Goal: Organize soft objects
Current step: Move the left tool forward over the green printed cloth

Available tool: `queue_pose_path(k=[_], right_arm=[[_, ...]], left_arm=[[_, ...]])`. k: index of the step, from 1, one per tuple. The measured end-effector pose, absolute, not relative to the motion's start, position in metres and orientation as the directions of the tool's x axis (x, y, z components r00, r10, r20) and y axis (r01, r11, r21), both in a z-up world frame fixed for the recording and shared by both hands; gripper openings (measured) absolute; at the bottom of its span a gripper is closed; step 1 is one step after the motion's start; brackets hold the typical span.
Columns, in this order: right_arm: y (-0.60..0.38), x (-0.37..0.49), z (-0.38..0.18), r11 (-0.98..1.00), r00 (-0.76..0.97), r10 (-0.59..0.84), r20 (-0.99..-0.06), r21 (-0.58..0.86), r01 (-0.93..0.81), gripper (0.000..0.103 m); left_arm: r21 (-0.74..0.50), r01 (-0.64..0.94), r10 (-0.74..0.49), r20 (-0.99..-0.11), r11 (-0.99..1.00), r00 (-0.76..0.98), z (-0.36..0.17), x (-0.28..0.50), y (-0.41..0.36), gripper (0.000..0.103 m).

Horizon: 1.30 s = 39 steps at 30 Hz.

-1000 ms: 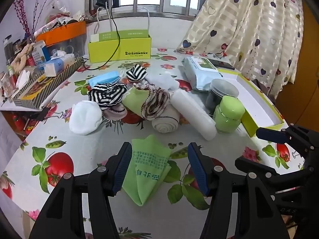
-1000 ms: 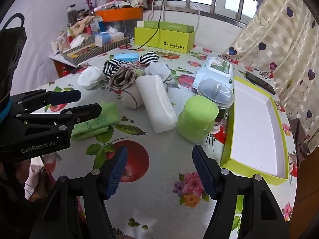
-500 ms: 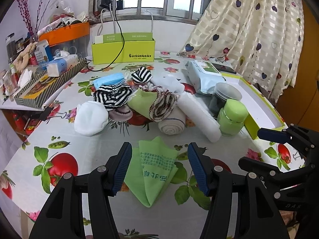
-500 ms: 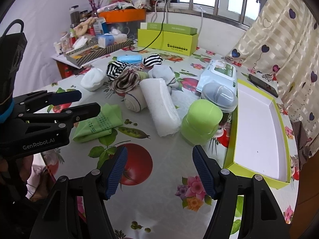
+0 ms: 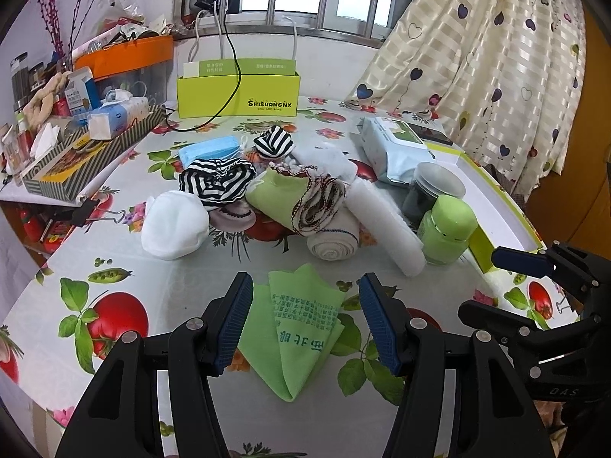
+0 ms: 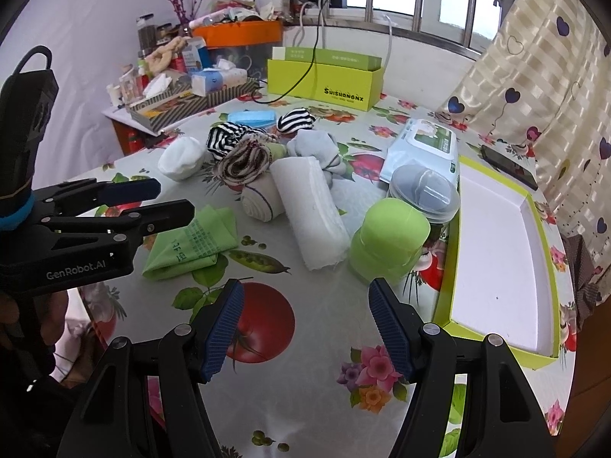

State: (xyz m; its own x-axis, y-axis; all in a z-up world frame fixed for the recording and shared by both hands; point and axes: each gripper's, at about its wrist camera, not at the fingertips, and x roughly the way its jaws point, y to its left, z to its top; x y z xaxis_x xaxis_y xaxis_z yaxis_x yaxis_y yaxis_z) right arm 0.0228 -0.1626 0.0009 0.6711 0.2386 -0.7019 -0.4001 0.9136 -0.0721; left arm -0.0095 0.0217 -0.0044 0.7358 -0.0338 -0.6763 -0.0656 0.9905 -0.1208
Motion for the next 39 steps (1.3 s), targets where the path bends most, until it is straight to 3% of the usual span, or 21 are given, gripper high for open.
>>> queue_pose_path(k=[39], right_arm=[[-0.1627, 0.0259, 0.0046, 0.905, 0.677, 0.292, -0.675, -0.034, -0.424, 0.075]], left_arm=[[-0.126, -0.081, -0.027, -0.682, 0.989, 0.731, -0.011, -0.0068, 0.0314, 0.059]])
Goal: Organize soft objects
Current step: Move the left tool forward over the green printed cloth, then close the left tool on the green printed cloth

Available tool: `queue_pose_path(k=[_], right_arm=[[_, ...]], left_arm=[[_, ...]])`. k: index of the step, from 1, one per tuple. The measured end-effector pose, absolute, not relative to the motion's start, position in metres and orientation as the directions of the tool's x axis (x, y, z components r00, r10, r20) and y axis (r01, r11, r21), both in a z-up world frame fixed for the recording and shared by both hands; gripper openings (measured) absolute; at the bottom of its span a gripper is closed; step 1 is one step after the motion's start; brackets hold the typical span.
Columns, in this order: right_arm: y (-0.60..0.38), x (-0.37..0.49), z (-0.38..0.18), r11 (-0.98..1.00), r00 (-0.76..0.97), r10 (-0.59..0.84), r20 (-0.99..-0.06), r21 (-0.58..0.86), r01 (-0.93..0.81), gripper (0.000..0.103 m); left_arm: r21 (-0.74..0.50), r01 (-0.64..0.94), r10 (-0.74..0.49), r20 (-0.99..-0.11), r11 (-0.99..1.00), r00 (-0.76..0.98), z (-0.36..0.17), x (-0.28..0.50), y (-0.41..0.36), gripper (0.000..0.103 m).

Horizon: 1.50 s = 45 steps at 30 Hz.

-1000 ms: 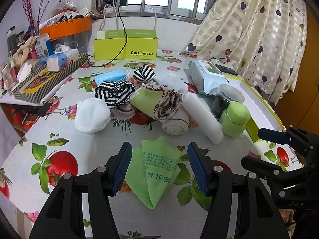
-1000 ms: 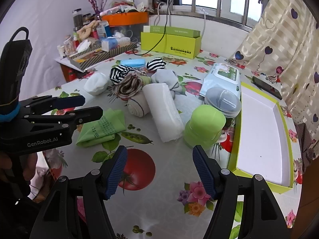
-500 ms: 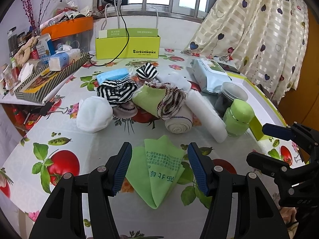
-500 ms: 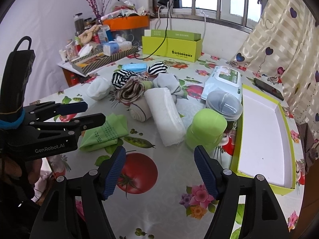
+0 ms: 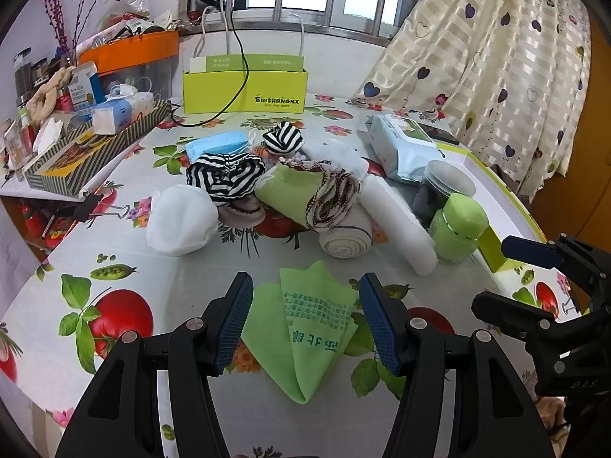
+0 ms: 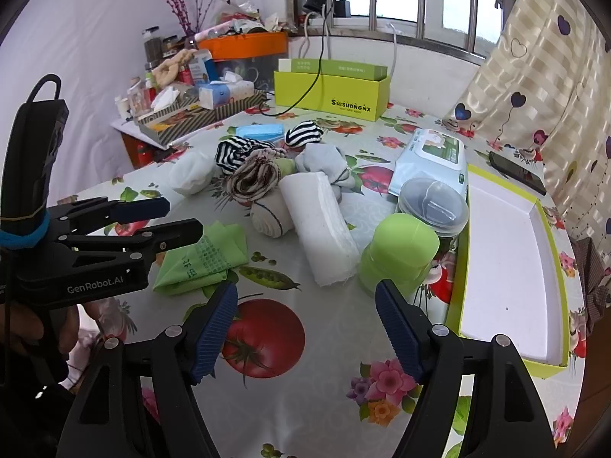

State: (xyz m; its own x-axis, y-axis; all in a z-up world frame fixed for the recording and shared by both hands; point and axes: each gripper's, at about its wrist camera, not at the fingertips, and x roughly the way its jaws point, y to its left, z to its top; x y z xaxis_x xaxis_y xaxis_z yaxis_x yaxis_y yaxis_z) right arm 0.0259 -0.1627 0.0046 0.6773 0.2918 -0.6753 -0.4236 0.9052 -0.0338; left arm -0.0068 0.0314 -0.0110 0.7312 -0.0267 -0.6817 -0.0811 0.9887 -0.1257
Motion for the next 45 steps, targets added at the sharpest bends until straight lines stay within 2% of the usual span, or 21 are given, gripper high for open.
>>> queue_pose_path(k=[29, 41, 45], right_arm=[[-0.156, 0.032, 0.004, 0.894, 0.664, 0.312, -0.679, -0.028, -0.448, 0.076], [-0.153, 0.036, 0.003, 0.892, 0.66, 0.297, -0.69, -0.046, -0.449, 0.076], [-0.151, 0.041, 0.005, 0.893, 0.662, 0.283, -0.695, -0.062, -0.446, 0.076]], left_arm=[[-0.125, -0.065, -0.043, -0.71, 0.99, 0.703, -0.023, 0.0, 0.033, 0.059], [-0.059, -0.044, -0.018, -0.774, 0.997, 0.634, -0.048, 0.008, 0.026, 0.059], [-0.054, -0.037, -0.018, -0.77, 0.998, 0.638, -0.051, 0.007, 0.025, 0.059]])
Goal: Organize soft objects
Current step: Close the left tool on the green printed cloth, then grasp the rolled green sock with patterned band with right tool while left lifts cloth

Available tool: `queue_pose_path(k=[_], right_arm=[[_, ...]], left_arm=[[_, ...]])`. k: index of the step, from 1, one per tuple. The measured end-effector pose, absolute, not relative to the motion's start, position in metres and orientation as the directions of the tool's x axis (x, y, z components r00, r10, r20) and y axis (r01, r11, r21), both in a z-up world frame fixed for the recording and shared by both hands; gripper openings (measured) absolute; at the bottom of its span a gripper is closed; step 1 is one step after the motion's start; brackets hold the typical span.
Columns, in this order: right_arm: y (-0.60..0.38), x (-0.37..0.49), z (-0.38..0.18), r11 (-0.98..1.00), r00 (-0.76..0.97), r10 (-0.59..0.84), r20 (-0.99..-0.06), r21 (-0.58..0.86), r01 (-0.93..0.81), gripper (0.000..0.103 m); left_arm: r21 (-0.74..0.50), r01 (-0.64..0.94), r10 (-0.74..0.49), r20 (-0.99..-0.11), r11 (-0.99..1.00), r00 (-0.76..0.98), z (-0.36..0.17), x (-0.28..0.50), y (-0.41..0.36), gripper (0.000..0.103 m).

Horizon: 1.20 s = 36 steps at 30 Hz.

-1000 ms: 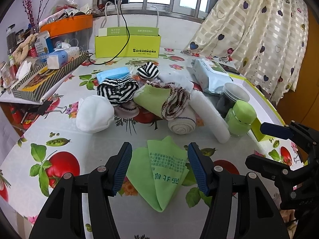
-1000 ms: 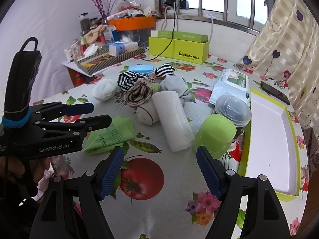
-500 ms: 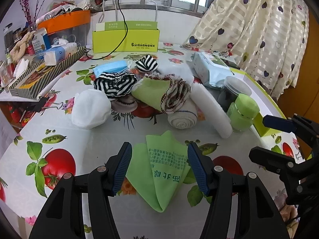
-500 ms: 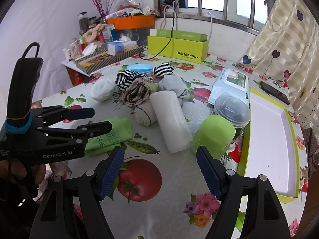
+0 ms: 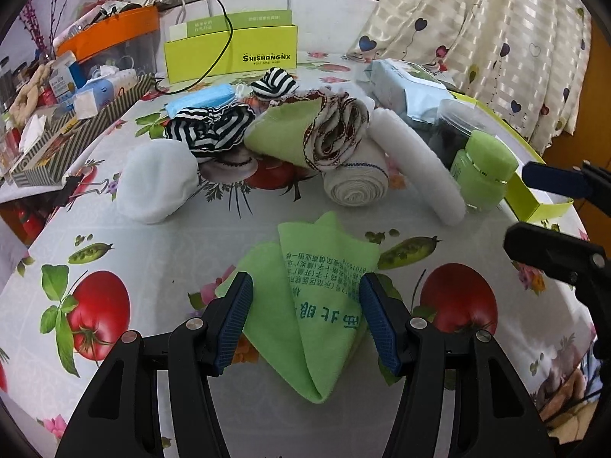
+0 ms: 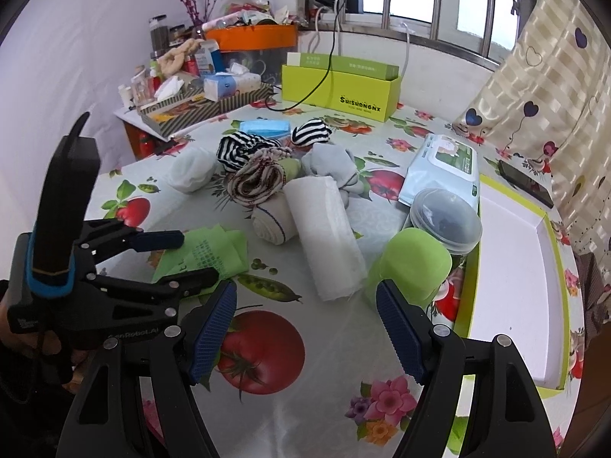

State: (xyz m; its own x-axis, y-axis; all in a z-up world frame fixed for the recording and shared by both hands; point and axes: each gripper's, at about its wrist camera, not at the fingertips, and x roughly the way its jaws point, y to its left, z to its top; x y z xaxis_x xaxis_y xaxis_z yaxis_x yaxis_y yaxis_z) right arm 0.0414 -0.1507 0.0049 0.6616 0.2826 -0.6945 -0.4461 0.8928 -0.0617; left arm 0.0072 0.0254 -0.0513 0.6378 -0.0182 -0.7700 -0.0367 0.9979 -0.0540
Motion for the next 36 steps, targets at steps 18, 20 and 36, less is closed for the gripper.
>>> queue_pose_path(k=[18, 20, 36], right_arm=[[-0.133, 0.071, 0.008, 0.87, 0.668, 0.248, -0.702, -0.141, -0.472, 0.076], [-0.13, 0.075, 0.007, 0.867, 0.663, 0.246, -0.707, -0.146, -0.477, 0.076], [-0.095, 0.102, 0.018, 0.83, 0.64, 0.318, -0.7, -0.121, -0.545, 0.076]], left_arm=[[-0.099, 0.022, -0.089, -0.751, 0.995, 0.654, -0.047, 0.006, 0.029, 0.01], [-0.119, 0.023, -0.104, -0.748, 0.993, 0.655, -0.047, 0.005, 0.032, 0.009], [-0.212, -0.026, -0.13, -0.687, 0.977, 0.715, -0.034, -0.001, 0.066, 0.008]])
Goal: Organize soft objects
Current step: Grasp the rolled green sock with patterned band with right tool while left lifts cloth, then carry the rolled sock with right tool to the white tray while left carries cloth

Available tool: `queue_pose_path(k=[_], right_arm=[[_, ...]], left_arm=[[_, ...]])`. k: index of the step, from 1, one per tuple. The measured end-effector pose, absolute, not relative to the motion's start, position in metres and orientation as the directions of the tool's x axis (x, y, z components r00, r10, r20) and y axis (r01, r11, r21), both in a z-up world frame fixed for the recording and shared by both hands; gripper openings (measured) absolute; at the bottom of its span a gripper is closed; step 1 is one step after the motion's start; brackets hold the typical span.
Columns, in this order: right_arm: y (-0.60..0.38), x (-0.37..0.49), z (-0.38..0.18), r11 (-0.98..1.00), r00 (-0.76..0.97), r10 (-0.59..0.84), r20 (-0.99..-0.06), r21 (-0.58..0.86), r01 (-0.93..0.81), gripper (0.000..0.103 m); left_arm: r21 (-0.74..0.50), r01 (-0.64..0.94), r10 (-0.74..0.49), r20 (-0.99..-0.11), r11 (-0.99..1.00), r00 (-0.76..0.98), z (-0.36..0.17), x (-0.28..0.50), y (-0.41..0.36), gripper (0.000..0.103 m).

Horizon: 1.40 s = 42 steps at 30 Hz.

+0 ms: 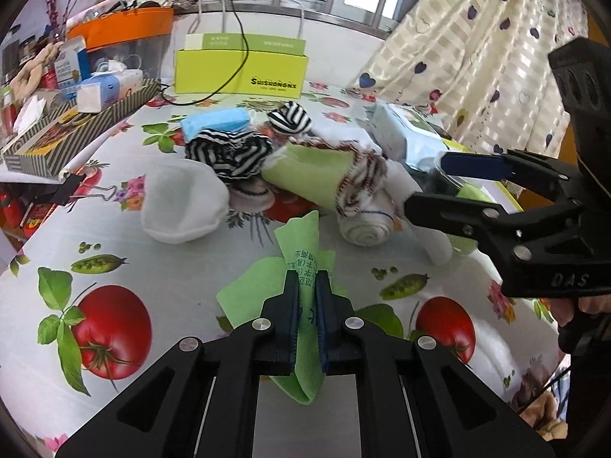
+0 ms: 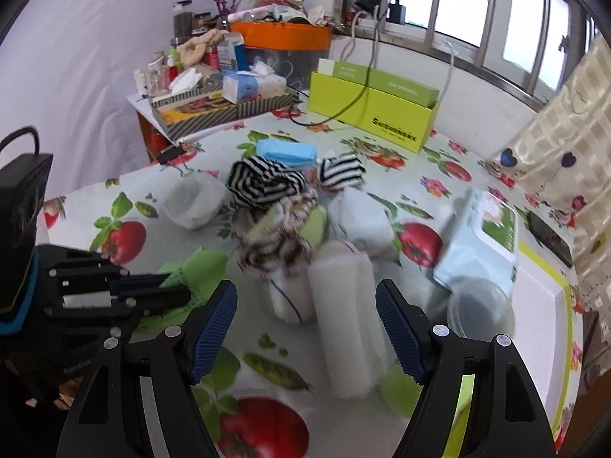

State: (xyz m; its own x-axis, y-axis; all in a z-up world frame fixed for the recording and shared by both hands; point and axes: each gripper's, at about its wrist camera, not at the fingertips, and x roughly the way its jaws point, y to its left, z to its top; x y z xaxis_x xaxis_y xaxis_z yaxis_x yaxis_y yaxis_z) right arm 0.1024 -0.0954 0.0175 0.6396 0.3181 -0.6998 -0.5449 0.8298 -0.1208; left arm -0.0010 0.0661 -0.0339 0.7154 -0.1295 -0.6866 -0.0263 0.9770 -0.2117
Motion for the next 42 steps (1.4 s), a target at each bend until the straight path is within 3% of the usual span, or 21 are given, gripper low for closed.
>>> queue_pose_path(k=[7, 10, 12, 17, 20, 42], right_arm=[[-0.068, 0.133, 0.014, 0.815, 0.598, 0.354, -0.719, -0.076, -0.574, 0.075], [-0.06, 0.147, 0.007, 0.815, 0.576, 0.348, -0.74, -0.065, -0.576, 0.067], [-0.056, 0.155, 0.0, 0.815, 0.55, 0.338, -0.764, -0.056, -0.577, 0.051], [-0.054, 0.155, -0.003, 0.81, 0.545, 0.344, -0.765, -0.051, -0.584, 0.03], [-0.058, 0.149, 0.003, 0.815, 0.565, 0.356, -0.744, -0.049, -0.577, 0.025], [-0.108, 0.09, 0.049, 0.812, 0.649, 0.483, -0.588, 0.024, -0.583, 0.023]], left_arm=[[-0.226, -0.043, -0.127, -0.682, 0.973, 0.72, -0.035, -0.001, 0.077, 0.008], [-0.23, -0.048, -0.126, -0.683, 0.972, 0.72, -0.036, -0.001, 0.08, 0.008], [-0.233, -0.05, -0.126, -0.683, 0.971, 0.72, -0.037, -0.001, 0.082, 0.008], [-0.238, -0.055, -0.126, -0.681, 0.97, 0.722, -0.037, -0.002, 0.083, 0.008], [-0.239, -0.058, -0.122, -0.674, 0.969, 0.729, -0.034, -0.005, 0.084, 0.008], [-0.198, -0.057, -0.08, -0.621, 0.979, 0.78, 0.006, -0.008, 0.066, 0.008]])
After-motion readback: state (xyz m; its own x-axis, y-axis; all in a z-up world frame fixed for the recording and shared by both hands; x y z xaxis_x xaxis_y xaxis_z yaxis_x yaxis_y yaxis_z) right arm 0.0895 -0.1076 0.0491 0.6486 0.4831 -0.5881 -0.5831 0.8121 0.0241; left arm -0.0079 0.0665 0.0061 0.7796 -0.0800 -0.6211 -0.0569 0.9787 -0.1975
